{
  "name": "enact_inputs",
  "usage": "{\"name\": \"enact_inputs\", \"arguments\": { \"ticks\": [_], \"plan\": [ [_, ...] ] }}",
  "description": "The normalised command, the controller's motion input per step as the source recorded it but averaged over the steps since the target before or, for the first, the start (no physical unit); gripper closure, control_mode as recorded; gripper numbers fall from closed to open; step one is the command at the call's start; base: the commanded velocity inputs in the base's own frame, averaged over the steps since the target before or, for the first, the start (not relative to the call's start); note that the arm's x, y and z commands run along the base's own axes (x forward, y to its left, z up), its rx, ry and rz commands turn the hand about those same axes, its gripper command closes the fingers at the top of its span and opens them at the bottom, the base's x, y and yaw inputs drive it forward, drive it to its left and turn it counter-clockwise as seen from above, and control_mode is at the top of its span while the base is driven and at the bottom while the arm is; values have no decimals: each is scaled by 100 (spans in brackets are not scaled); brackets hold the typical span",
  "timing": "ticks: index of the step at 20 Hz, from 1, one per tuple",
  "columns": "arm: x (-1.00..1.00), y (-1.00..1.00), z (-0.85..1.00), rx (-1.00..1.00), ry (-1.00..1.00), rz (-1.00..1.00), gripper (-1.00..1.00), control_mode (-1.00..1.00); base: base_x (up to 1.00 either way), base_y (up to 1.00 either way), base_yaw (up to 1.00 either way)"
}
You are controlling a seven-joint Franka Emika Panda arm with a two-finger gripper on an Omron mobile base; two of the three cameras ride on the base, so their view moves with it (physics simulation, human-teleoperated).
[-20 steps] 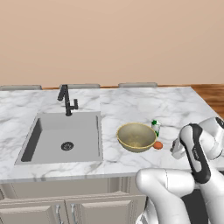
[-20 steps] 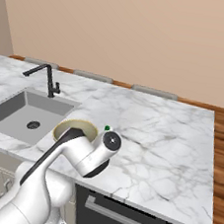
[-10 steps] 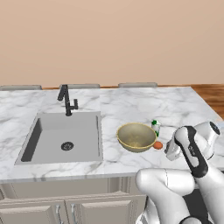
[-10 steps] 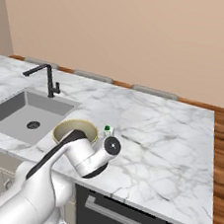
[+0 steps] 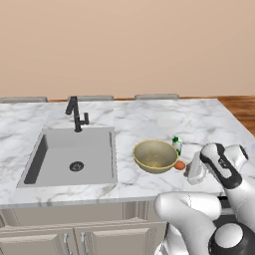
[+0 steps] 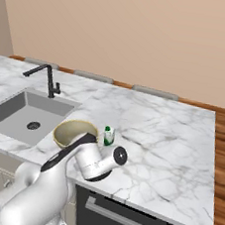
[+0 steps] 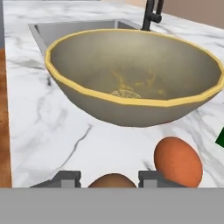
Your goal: Gather the eggs and milk located in the vicinity of the sink area and place them right next to the bowl.
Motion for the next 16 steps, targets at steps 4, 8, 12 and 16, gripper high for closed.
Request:
{"name": "enact_inputs", "arguments": {
  "ticks": [4,8,12,16],
  "plan": [
    [18,4,-3,5,-1,2,100,-100,0,0,0],
    [21,3,0,2,-1,0,100,-100,0,0,0],
    [20,5,0,3,0,0,100,-100,0,0,0],
    [12,11,-3,3,0,0,100,-100,0,0,0]
  ]
}}
